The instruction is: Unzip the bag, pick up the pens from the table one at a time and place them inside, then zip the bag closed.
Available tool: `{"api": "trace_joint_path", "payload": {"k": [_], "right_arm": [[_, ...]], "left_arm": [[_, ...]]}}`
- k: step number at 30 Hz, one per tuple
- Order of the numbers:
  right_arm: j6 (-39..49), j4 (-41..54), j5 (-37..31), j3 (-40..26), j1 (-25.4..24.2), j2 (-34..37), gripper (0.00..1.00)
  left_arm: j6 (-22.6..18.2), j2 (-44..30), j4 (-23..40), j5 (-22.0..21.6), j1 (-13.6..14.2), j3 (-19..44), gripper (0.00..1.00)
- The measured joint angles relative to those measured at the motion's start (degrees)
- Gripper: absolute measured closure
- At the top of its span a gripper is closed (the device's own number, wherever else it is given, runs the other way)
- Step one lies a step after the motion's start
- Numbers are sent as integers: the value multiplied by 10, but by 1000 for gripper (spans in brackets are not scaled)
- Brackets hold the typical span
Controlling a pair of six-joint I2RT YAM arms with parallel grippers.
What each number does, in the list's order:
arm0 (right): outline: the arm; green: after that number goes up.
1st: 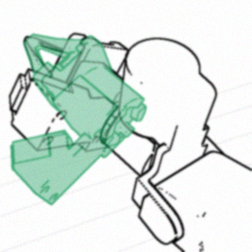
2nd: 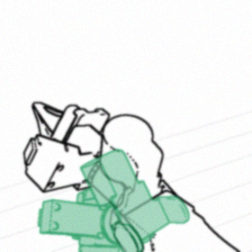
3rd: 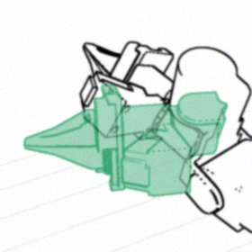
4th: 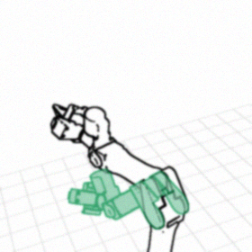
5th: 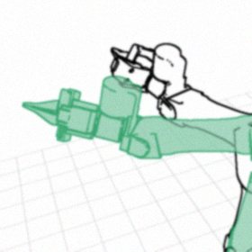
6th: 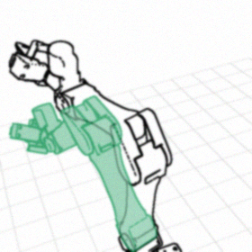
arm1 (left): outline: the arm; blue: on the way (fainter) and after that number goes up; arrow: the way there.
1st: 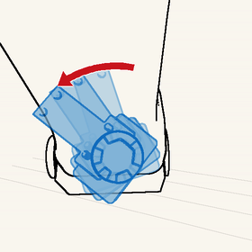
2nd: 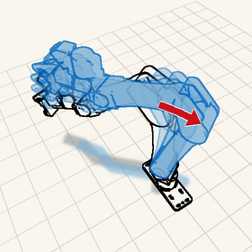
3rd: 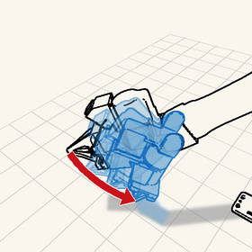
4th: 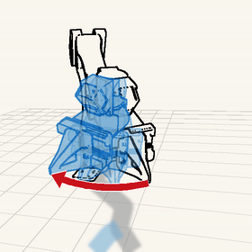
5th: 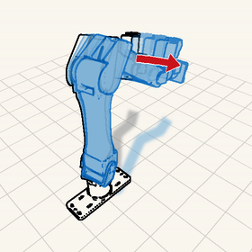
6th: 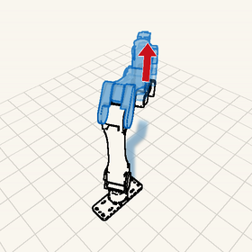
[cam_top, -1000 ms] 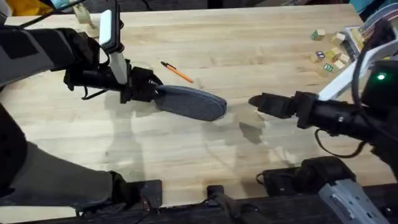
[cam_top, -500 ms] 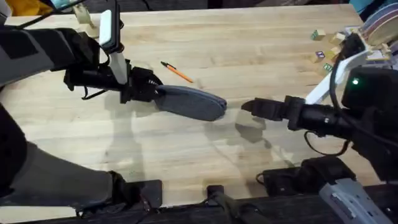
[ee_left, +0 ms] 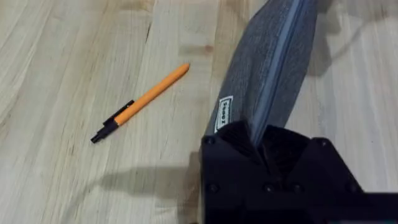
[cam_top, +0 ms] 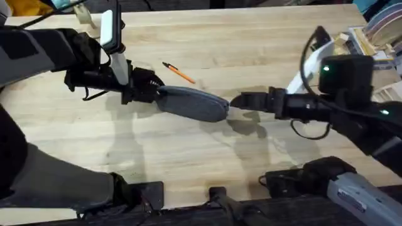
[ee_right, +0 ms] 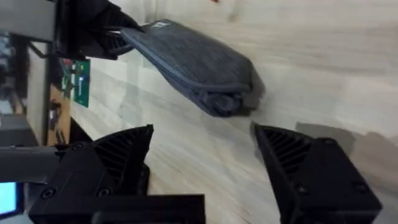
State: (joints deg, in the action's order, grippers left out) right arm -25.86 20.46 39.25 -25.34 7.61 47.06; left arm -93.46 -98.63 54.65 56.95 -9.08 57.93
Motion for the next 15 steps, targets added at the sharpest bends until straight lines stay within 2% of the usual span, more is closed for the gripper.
{"api": "trace_joint_path", "payload": {"k": [7,15], "right_arm": [[-21,-35,3,0,44,94,5],[-42,-121,5,0,54,165,5]], "left_arm": [[0,0,0,0,0,0,958],[0,0,0,0,0,0,958]]}}
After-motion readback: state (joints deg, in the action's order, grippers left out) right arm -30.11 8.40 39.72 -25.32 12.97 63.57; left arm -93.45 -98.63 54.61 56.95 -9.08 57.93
